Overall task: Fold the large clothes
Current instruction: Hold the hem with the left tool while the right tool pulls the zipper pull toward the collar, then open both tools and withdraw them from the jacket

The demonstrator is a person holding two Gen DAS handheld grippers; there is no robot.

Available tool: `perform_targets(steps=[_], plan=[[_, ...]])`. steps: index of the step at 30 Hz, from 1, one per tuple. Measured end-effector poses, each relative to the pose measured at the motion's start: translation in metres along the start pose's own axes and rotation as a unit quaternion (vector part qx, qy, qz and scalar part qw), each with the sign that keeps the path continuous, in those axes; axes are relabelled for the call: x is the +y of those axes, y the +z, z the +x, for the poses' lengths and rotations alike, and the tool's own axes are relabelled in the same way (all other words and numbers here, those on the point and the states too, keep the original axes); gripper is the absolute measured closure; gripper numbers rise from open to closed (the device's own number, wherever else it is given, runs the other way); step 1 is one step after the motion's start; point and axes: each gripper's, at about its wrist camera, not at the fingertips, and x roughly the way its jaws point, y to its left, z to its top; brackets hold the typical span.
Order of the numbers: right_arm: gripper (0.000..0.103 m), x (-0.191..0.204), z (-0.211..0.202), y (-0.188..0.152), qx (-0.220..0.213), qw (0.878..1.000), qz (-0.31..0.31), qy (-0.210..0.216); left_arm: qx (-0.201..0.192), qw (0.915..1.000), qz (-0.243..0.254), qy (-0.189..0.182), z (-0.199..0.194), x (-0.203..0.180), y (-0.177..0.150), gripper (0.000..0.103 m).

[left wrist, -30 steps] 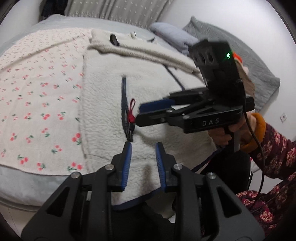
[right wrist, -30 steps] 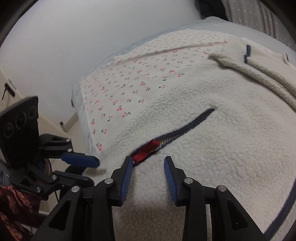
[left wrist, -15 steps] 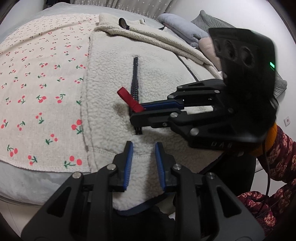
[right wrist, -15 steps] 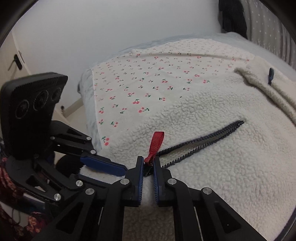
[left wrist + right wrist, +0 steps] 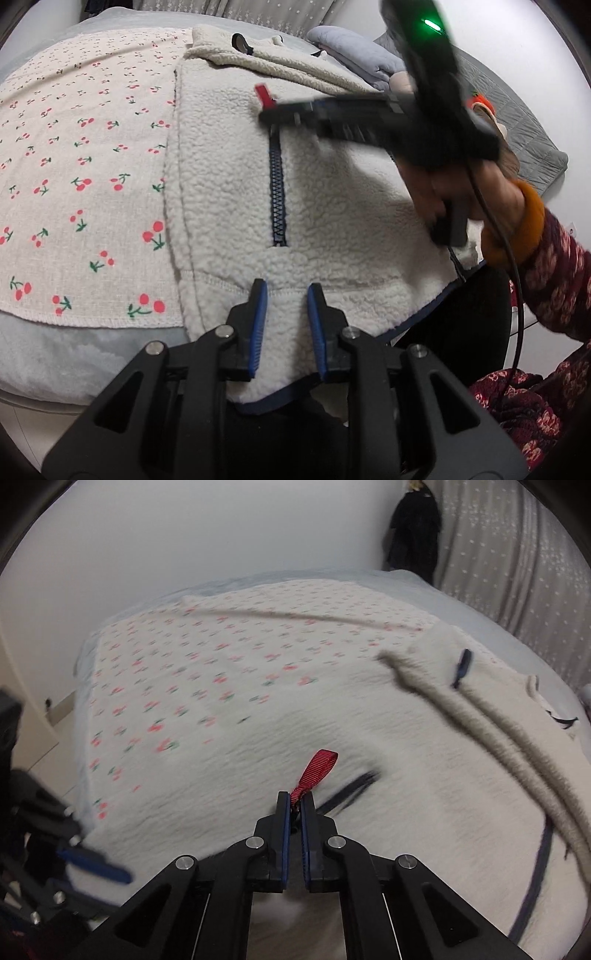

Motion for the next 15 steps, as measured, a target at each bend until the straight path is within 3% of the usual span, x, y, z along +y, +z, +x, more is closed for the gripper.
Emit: perform_targets(steps=[4,6,12,15], plan=[[0.097,-0.022,0.011,0.011,0.009,1.000,0.018,-0.013,-0.003,1.0000,-0.007,-0.005,0.000,0.001,-0.001,0.078],[0.097,-0.023,0.021,0.011,0.015,0.999,0.016,-0.040,-0.002,1.0000,-0.007,-0.004,0.000,0.001,-0.001,0.078],[0.093,-0.044,-0.004,0.008,0.019,0.996,0.079,0.022,0.008,0.9999,-0.005,0.009,-0.004,-0.004,0.008,0.078],[0.081,-0.066,-0.028,-0.004,0.023,0.991,0.120,0.047,0.008,0.9997,-0.020,0.009,-0.009,-0.002,0.017,0.071]])
